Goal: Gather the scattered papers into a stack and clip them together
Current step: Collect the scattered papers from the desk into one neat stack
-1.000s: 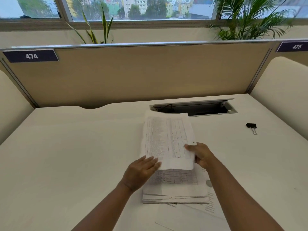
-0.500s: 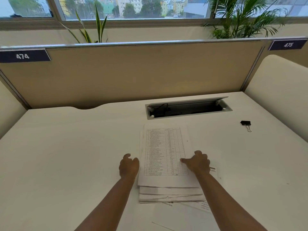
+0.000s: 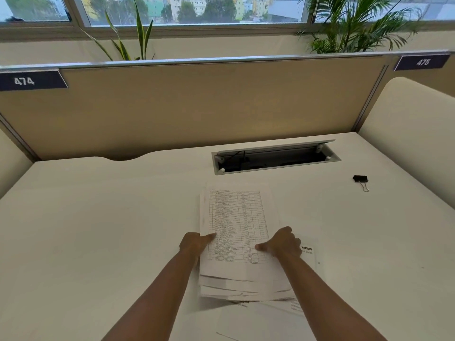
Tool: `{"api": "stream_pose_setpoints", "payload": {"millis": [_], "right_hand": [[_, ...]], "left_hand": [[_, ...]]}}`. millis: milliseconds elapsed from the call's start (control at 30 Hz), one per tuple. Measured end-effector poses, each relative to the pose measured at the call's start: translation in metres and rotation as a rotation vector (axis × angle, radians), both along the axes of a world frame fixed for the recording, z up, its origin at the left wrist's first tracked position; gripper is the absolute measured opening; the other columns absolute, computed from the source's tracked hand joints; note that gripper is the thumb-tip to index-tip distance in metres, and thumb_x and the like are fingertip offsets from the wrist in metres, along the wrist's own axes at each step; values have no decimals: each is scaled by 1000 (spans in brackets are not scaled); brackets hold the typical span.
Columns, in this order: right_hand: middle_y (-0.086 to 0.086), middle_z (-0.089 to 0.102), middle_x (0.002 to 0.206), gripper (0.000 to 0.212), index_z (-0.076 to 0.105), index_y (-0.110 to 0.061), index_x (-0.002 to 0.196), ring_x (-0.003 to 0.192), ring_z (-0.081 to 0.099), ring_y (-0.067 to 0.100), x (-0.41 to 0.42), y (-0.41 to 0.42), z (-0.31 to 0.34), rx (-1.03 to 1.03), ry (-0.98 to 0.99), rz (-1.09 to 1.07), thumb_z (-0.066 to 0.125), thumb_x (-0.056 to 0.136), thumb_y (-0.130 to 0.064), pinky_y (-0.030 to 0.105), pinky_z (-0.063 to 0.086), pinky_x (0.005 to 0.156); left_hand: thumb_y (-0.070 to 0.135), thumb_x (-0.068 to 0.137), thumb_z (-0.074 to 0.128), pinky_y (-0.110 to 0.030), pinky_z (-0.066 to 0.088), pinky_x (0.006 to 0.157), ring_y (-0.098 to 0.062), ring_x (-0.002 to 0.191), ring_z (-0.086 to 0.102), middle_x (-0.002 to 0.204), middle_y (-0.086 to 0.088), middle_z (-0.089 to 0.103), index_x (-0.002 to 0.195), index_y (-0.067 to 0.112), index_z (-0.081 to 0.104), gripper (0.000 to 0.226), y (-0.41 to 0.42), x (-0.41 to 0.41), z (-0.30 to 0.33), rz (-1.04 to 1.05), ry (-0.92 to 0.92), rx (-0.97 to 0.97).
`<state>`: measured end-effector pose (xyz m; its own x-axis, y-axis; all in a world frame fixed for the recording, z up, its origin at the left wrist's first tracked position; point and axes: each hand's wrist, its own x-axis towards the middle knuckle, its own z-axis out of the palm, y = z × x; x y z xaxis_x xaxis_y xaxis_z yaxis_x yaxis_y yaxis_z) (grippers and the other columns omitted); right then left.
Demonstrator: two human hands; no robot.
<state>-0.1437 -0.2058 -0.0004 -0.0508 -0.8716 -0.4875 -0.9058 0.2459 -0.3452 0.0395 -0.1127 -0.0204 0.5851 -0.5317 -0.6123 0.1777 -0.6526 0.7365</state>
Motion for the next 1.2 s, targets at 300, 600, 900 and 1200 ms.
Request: {"api": "stream_pose_setpoints", "payload": {"millis": [300, 600, 900, 1200], "right_hand": [[15, 38, 140, 104, 30, -9, 138, 131, 38, 32, -2, 4, -6, -174, -238, -35, 85, 56, -41, 43, 36, 105], [16, 69, 107, 28, 63, -6, 106, 79, 68, 18, -22, -11, 34, -140, -1179, -63, 69, 80, -11, 26, 61, 65], [-6, 67, 90, 18, 64, -19, 97, 78, 68, 9, -13, -7, 73, -326, -1359, -5, 68, 80, -13, 17, 58, 61], [-1, 67, 93, 17, 59, -29, 90, 78, 68, 16, -15, -2, 82, -371, -1321, 95, 69, 81, -19, 29, 59, 67]], "left_hand": [[9, 90, 55, -40, 54, 86, -30, 97, 65, 107, -15, 66, 117, 2, 59, 28, 7, -21, 26, -32, 44, -369], [6, 87, 57, -32, 55, 85, -15, 92, 66, 100, 0, 68, 115, 7, 60, 29, 16, -6, 71, -197, 38, -606], [6, 86, 58, -36, 54, 84, -15, 88, 63, 95, 2, 66, 95, 21, 62, 18, 9, -16, 112, -109, -30, -794], [7, 80, 66, -21, 58, 59, -4, 67, 71, 70, 14, 74, 87, 21, 65, 16, 13, -12, 131, -52, -97, -888]]}}
